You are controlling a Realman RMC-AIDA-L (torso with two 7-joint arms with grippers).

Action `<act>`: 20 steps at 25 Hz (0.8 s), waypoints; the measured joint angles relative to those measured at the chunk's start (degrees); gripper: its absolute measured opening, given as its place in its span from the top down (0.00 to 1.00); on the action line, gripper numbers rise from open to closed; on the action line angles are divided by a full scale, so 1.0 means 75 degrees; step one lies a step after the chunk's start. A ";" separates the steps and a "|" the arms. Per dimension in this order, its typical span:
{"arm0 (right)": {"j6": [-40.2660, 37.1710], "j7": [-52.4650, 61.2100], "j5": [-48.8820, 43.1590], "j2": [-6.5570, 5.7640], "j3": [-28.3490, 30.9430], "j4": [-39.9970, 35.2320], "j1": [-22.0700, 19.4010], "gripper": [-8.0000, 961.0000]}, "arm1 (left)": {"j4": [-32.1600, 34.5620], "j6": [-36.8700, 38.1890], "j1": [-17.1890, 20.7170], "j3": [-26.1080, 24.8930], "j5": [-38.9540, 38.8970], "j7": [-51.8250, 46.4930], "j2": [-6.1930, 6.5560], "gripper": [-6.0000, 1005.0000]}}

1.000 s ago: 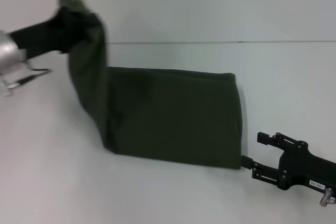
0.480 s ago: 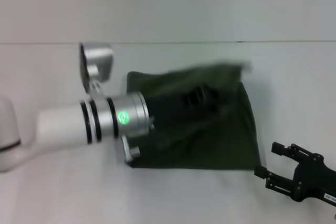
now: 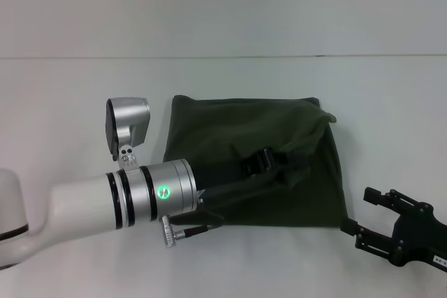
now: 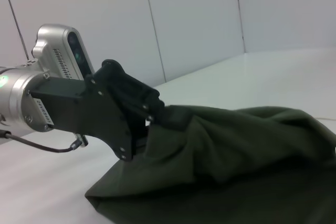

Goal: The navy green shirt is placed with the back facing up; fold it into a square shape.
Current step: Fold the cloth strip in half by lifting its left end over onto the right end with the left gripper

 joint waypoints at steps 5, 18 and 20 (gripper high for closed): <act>0.0029 0.0009 0.0025 0.0001 0.0000 0.0028 0.0017 0.14 | -0.0128 0.0175 -0.0123 0.0021 -0.0079 0.0414 -0.0004 0.97; -0.0119 0.2147 0.0037 -0.0202 0.0373 -0.0233 -0.0011 0.14 | 0.0808 0.1763 0.0366 0.0065 -0.0217 0.2501 0.0035 0.39; -0.0185 0.3331 0.0018 -0.0326 0.0379 -0.0433 0.0139 0.14 | 0.1362 0.2335 0.0669 0.0083 -0.0178 0.3171 0.0054 0.34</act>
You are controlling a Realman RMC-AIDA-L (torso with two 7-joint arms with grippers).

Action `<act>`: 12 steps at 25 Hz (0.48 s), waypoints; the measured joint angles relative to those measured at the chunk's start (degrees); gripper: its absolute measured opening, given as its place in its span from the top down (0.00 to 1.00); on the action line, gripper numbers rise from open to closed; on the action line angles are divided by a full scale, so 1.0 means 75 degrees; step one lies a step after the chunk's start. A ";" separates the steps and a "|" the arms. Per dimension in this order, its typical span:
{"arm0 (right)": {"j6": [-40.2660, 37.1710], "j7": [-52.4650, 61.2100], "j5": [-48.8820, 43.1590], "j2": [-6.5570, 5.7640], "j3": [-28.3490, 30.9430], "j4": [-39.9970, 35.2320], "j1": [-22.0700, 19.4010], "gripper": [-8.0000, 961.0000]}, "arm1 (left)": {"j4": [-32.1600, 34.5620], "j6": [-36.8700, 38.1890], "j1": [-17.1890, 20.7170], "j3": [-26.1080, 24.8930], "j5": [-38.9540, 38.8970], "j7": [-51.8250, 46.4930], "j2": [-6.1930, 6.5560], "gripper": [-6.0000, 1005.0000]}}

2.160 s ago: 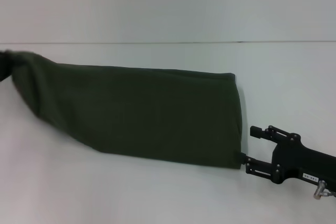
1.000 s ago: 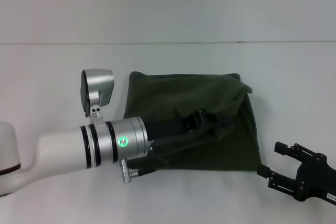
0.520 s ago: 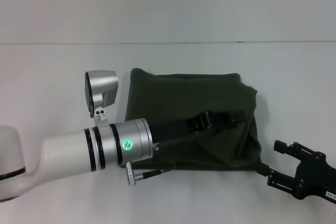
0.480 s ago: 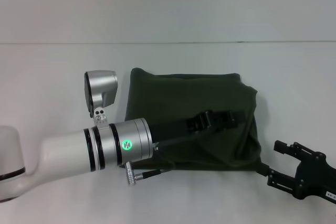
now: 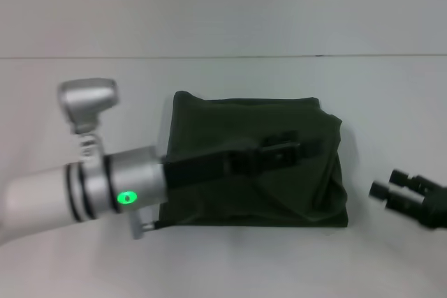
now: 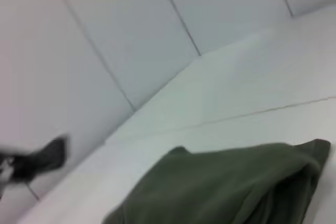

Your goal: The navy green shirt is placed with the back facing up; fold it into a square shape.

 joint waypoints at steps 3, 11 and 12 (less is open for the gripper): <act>-0.0033 0.1430 -0.0026 -0.0184 -0.0010 -0.0157 0.0289 0.14 | 0.0846 0.0698 0.0552 0.0022 0.0025 0.0890 0.0012 0.27; 0.0132 0.5034 -0.0537 -0.0765 -0.0144 -0.0178 0.1349 0.14 | 0.1898 0.1301 0.1505 0.0605 0.0160 0.1905 0.0207 0.06; 0.0257 0.5426 -0.0730 -0.0827 -0.0153 -0.0167 0.1483 0.14 | 0.1976 0.1301 0.1582 0.0655 0.0215 0.1908 0.0259 0.06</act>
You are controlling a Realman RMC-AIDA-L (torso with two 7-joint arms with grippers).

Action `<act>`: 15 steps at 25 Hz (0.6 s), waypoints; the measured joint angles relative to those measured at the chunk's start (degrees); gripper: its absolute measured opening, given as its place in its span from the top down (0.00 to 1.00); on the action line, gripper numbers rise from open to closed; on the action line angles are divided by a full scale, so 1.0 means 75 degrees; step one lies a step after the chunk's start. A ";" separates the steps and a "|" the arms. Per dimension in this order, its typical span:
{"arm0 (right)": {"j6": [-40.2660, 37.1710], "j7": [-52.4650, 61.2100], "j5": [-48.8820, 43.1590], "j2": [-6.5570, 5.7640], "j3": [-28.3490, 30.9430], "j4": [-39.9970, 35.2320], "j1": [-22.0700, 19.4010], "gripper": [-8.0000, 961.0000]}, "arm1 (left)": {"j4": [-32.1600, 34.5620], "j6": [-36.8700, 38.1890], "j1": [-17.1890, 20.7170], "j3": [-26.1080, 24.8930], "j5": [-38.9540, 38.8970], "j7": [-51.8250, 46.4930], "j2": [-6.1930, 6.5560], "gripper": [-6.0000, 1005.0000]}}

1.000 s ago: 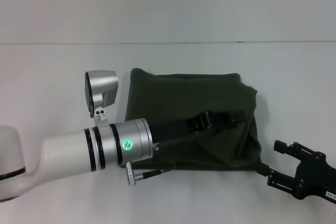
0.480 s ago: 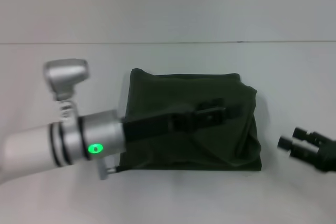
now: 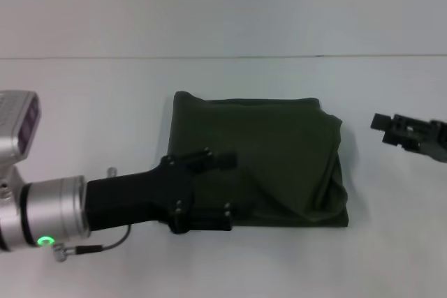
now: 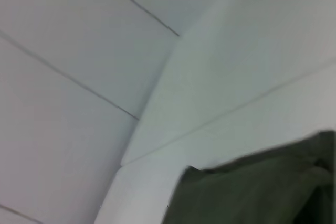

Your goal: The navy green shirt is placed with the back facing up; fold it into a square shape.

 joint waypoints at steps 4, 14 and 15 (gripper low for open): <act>0.0458 0.1205 -0.0751 -0.0125 -0.0035 0.0055 0.0547 0.14 | 0.0178 -0.0013 0.0185 -0.0022 0.0071 0.0031 0.0070 0.06; 0.1362 0.2023 -0.1277 0.0108 -0.0305 0.0471 0.1261 0.19 | 0.0558 -0.0006 0.0250 -0.0057 0.0437 0.0272 0.0076 0.05; 0.1425 0.2027 -0.1278 0.0132 -0.0329 0.0479 0.1273 0.20 | 0.0558 0.0007 0.0246 -0.0058 0.0433 0.0284 0.0076 0.05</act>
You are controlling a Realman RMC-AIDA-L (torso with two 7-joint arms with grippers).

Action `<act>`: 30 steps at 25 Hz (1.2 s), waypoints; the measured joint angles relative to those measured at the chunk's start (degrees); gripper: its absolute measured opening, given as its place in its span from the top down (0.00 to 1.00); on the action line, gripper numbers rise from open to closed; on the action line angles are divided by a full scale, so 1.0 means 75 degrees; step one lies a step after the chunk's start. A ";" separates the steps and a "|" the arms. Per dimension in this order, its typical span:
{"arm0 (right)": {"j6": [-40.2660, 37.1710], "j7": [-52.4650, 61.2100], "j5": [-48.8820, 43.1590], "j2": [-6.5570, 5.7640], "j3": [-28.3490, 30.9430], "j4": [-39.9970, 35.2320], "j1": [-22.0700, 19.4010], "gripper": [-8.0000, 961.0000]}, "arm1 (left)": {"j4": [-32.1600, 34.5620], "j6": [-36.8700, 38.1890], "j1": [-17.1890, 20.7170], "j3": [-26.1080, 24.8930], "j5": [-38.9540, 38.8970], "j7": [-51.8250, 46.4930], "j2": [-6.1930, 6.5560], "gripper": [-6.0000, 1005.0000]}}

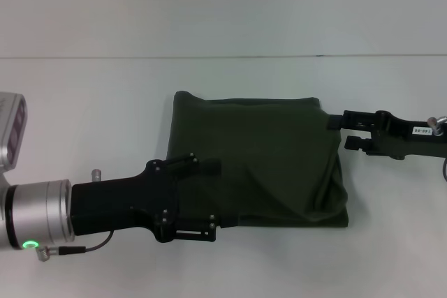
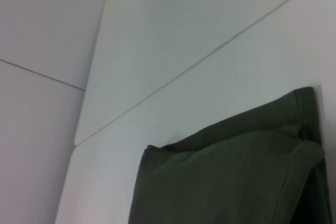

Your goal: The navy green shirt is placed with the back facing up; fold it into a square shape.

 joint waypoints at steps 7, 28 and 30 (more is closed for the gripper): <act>0.0467 -0.0455 0.0012 0.0218 -0.0155 -0.0112 -0.0013 0.24 | 0.0000 0.0025 -0.0023 -0.0001 0.0004 0.0008 -0.0065 0.05; 0.1103 -0.1032 0.0063 0.0396 -0.0089 -0.0190 0.0053 0.91 | -0.0035 -0.0053 -0.0076 -0.0057 -0.0063 -0.0037 -0.0105 0.06; 0.1141 -0.1084 0.0099 0.0398 -0.0087 -0.0190 0.0067 0.91 | -0.0018 -0.0057 -0.0081 -0.0062 -0.0063 -0.0039 -0.0105 0.05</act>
